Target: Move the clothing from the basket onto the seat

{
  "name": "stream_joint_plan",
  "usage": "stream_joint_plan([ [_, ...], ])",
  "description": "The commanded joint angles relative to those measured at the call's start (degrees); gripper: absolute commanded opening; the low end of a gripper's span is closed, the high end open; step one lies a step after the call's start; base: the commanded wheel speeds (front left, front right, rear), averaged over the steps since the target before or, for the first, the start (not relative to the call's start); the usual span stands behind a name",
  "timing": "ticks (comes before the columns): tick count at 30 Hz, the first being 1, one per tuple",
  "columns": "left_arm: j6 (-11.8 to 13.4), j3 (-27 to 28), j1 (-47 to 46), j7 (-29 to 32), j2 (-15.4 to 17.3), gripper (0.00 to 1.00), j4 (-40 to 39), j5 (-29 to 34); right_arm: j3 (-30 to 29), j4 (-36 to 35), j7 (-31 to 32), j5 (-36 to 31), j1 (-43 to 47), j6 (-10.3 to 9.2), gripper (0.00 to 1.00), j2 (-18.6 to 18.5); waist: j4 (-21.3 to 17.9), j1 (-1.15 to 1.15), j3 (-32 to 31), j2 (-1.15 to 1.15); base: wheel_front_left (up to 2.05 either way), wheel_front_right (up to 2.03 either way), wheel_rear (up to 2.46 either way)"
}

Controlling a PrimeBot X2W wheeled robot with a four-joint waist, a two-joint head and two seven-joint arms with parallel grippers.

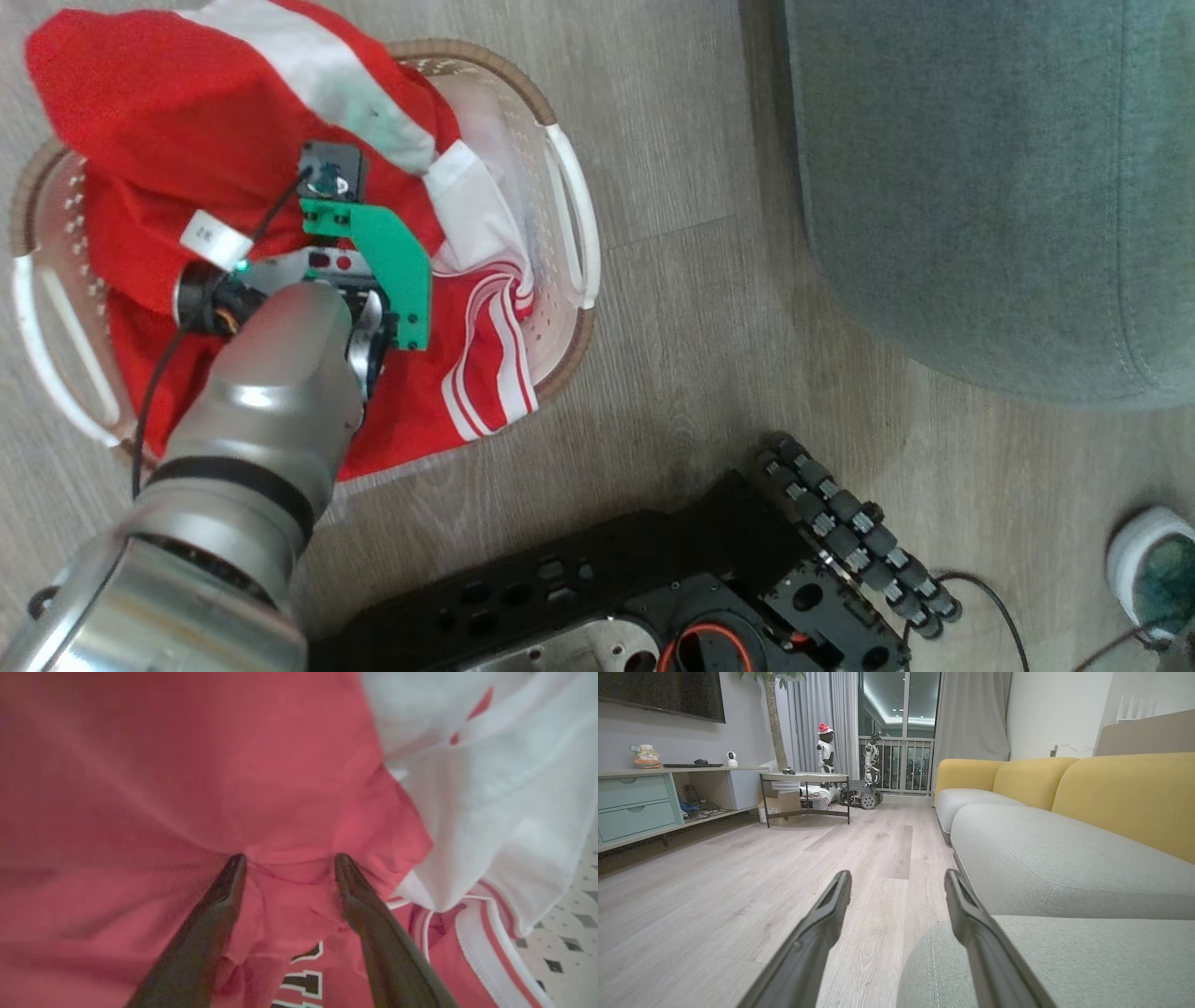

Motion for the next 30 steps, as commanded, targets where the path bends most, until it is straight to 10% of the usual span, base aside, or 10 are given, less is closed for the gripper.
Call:
stream_joint_plan([
  [1, 0.55, 0.47, 0.96, 0.67, 0.99, 1.00, -0.17, 0.47, 0.30, -2.15, -0.28, 0.39, 1.17, -0.01, 1.00, -0.23, -0.38, 0.00, 0.42, 0.00, 0.00, 0.00, 0.00],
  [8, 0.72, 0.12, 0.03, 2.20, 1.69, 1.00, -0.05, 0.14, 0.38, -2.11, -0.28, 0.14, 1.15, -0.01, 1.00, -0.20, -0.72, 0.00, 1.51, 0.00, 0.00, 0.00, 0.00],
  [13, 0.69, 0.39, 0.18, 0.88, 1.66, 0.04, -0.03, -0.50, 0.56, -1.85, -0.28, 0.05, 1.05, -0.01, 1.00, -0.07, -0.65, 0.00, 1.12, 0.00, 0.00, 0.00, 0.00],
  [14, 0.62, 0.39, 0.24, 0.63, 1.65, 0.00, -0.03, -0.59, 0.58, -1.82, -0.28, 0.04, 1.03, -0.01, 1.00, -0.06, -0.61, 0.00, 1.02, 0.00, 0.00, 0.00, 0.00],
  [30, -2.16, 1.03, 3.28, -4.95, 1.25, 0.00, -0.02, -2.91, 1.62, -0.37, -0.28, -0.39, 1.54, -0.01, 1.00, 0.29, 0.60, 0.00, -5.84, 0.00, 0.00, 0.00, 0.00],
])
